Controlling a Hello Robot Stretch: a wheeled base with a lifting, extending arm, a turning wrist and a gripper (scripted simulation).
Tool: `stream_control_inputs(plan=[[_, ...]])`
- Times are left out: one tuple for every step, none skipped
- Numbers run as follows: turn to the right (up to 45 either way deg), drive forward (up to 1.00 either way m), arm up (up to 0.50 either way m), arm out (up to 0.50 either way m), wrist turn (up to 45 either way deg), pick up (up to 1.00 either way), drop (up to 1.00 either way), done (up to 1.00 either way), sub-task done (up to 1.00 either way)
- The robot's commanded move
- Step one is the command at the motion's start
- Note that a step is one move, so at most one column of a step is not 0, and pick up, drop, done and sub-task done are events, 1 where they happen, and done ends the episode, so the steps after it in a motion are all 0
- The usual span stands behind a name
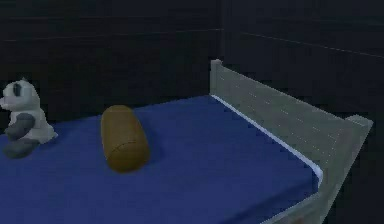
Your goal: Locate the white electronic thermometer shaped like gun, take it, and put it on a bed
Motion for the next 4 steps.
stream_control_inputs(plan=[[42.0, 0.0, 0.0, 0.0, 0.0, 0.0, 0.0, 0.0, 0.0], [-45.0, 0.0, 0.0, 0.0, 0.0, 0.0, 0.0, 0.0, 0.0], [-45.0, 0.0, 0.0, 0.0, 0.0, 0.0, 0.0, 0.0, 0.0], [-27.0, 0.0, 0.0, 0.0, 0.0, 0.0, 0.0, 0.0, 0.0]])
